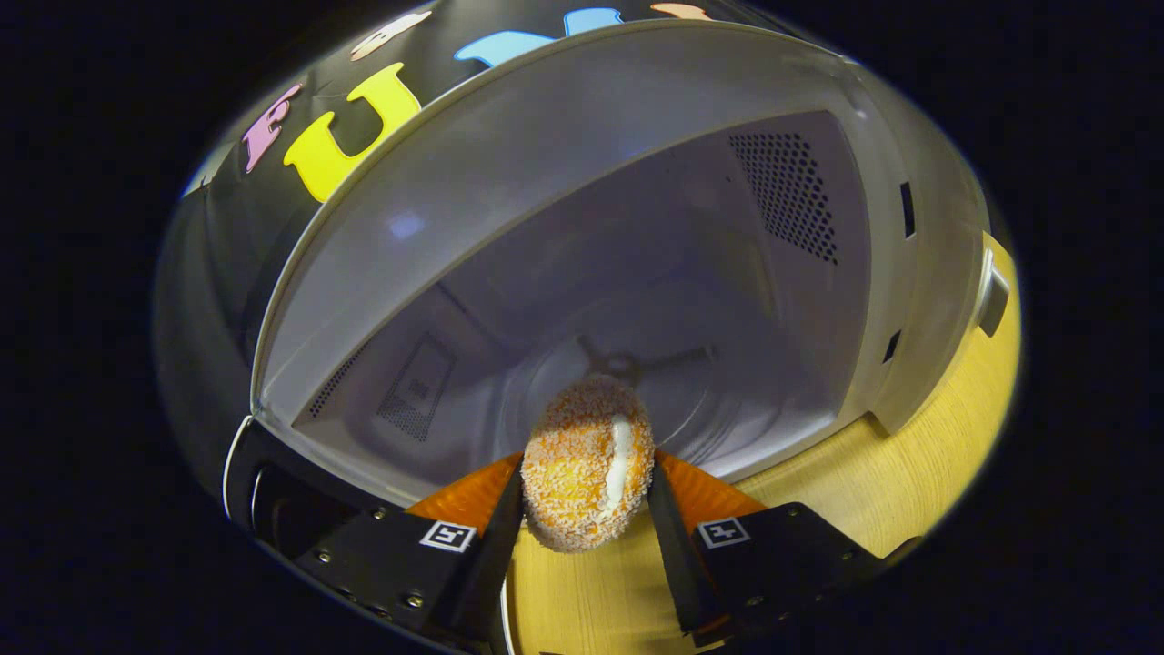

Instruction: Open the microwave oven with the left hand, put the food in, and close the microwave oven.

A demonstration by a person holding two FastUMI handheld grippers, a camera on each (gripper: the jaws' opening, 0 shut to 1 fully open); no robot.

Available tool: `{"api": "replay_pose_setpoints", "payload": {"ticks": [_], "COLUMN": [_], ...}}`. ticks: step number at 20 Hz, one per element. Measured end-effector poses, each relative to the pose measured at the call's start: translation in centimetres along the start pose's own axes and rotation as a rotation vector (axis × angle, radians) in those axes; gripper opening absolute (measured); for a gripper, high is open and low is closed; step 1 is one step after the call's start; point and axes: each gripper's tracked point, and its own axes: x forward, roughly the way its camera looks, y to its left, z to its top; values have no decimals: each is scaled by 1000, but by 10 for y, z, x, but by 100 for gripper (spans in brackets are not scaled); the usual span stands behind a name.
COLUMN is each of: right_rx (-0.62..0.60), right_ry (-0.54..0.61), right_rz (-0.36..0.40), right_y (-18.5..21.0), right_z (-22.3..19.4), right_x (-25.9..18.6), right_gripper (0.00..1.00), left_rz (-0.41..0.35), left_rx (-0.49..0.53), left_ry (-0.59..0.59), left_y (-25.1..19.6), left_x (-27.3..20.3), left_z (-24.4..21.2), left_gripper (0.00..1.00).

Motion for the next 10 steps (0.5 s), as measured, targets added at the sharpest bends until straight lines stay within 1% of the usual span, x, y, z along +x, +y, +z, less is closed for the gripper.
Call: {"api": "replay_pose_setpoints", "payload": {"ticks": [2,3,4,5,6,9,10], "right_rx": [0,33,49,57,66,67,53], "right_ry": [-23,-35,-52,-69,-80,-124,-137], "right_rz": [-20,4,5,-4,-8,-7,-6], "right_y": [-6,-2,-3,0,0,3,3], "right_z": [3,1,6,2,2,5,7], "right_x": [12,9,25,24,27,34,34], "right_gripper": [73,73,75,75,75,78,79], "left_rz": [11,12,13,12,10,3,1], "left_rx": [20,24,28,34,39,58,61], "left_ry": [27,35,44,52,57,61,59], "left_y": [1,-1,-2,-4,-7,-18,-21], "left_x": [0,2,2,3,4,3,2], "left_z": [-1,0,-2,-3,-4,-4,-5], "left_gripper": [84,85,90,90,84,84,79]}}
